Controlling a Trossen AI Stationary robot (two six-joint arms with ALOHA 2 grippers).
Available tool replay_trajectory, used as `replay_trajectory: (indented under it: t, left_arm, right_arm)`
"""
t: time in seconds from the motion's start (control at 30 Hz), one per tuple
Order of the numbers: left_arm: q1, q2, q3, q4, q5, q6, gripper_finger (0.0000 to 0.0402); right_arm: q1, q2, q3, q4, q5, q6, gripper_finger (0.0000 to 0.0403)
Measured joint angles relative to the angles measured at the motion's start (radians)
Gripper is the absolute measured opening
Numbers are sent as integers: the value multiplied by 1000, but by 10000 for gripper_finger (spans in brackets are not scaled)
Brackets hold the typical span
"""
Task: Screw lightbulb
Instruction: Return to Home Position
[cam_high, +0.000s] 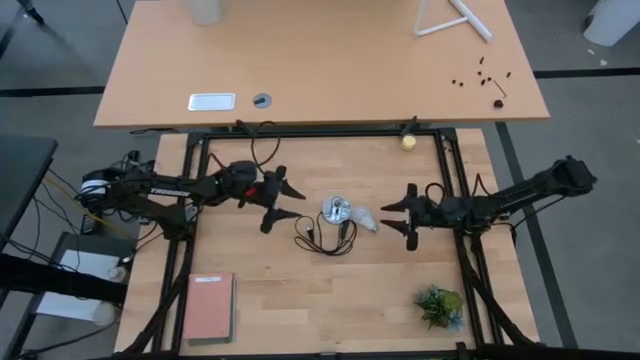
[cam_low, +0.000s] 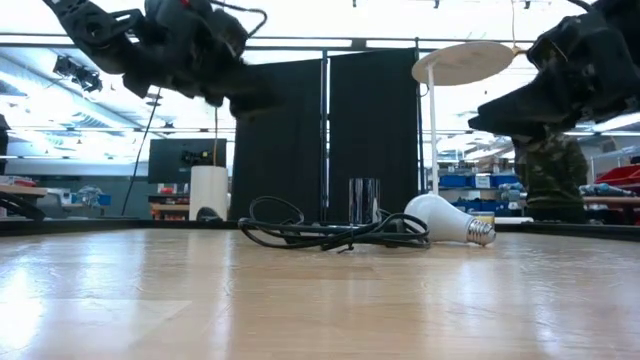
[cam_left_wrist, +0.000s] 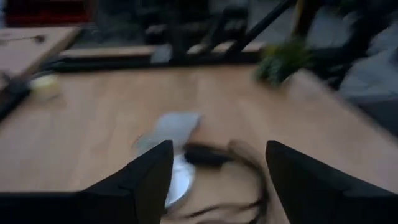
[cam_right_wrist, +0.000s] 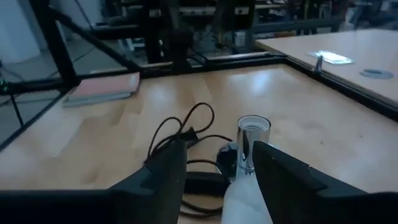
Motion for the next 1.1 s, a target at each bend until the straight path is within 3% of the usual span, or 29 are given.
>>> replay_trajectory:
  t: [0.07, 0.33, 0.53, 0.77, 0.9, 1.1]
  left_arm:
    - [0, -3, 0, 47, 51, -21, 253]
    - [21, -13, 1, -45, 33, -21, 204]
    - [45, -12, -47, -74, 34, -24, 176]
    - [60, -12, -141, -81, 59, -97, 145]
    - [59, -26, -199, 16, 59, -154, 124]
    - [58, -136, -290, 57, -11, -235, 98]
  right_arm:
    - [-13, -6, -20, 26, -28, -45, 192]
    - [-51, -10, -51, -55, -159, -56, 189]
    - [-51, 1, -51, -117, -160, 54, 188]
    - [-51, 1, -51, -111, -159, 52, 190]
    - [-51, 4, -51, -108, -159, 51, 189]
    - [-51, 7, -51, -106, -158, 50, 191]
